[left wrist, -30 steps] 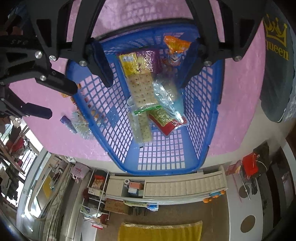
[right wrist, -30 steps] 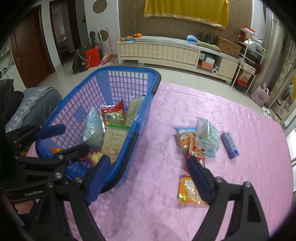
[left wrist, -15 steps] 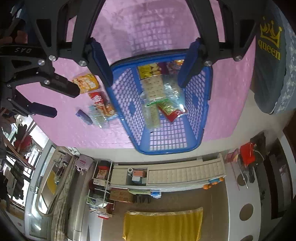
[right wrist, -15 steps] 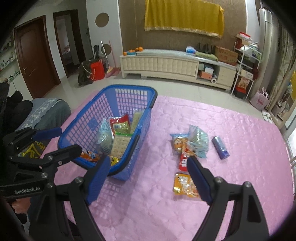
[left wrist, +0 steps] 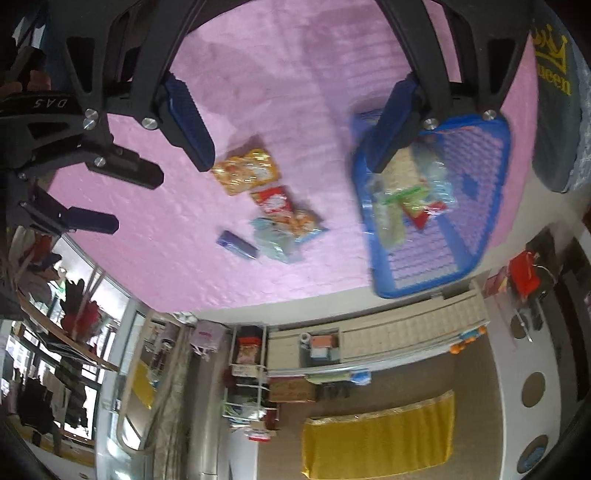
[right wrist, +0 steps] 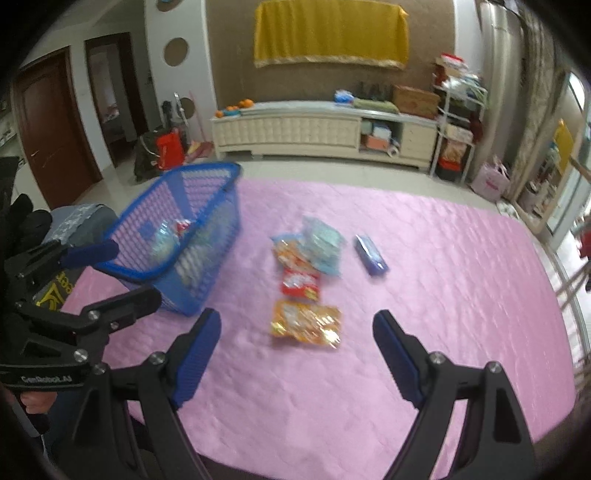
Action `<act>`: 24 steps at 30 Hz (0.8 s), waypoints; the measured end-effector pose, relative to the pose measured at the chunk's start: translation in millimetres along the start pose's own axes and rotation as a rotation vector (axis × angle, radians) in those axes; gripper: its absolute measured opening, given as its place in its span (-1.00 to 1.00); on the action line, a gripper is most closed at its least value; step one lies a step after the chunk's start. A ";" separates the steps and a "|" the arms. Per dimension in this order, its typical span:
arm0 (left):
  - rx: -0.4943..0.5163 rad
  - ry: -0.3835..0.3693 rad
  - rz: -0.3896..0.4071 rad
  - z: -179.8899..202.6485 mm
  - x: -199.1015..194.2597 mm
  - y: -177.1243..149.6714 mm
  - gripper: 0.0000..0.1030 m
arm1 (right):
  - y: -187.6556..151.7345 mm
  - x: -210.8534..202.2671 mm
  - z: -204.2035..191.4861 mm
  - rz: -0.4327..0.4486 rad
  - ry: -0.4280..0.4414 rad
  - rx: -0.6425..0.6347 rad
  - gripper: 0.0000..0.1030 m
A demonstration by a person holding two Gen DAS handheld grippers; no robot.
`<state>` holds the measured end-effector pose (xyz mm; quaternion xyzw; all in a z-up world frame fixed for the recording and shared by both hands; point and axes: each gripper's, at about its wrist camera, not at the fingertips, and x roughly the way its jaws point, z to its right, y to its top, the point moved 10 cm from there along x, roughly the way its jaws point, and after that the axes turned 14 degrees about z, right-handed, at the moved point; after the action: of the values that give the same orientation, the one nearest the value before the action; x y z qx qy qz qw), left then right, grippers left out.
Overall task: Organize snacks
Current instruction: 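Move both tools back from the basket toward the yellow snack pouch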
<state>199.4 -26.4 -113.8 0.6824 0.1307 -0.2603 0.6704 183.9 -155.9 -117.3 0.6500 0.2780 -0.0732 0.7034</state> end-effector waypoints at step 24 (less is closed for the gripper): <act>-0.091 -0.050 -0.300 59.6 123.3 -51.5 0.60 | -71.1 53.6 116.3 -0.159 -0.051 0.175 0.69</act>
<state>263.9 -102.7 -220.7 0.6177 0.2260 -0.3682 0.6572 230.1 -263.3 -205.6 0.6827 0.3034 -0.1692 0.6429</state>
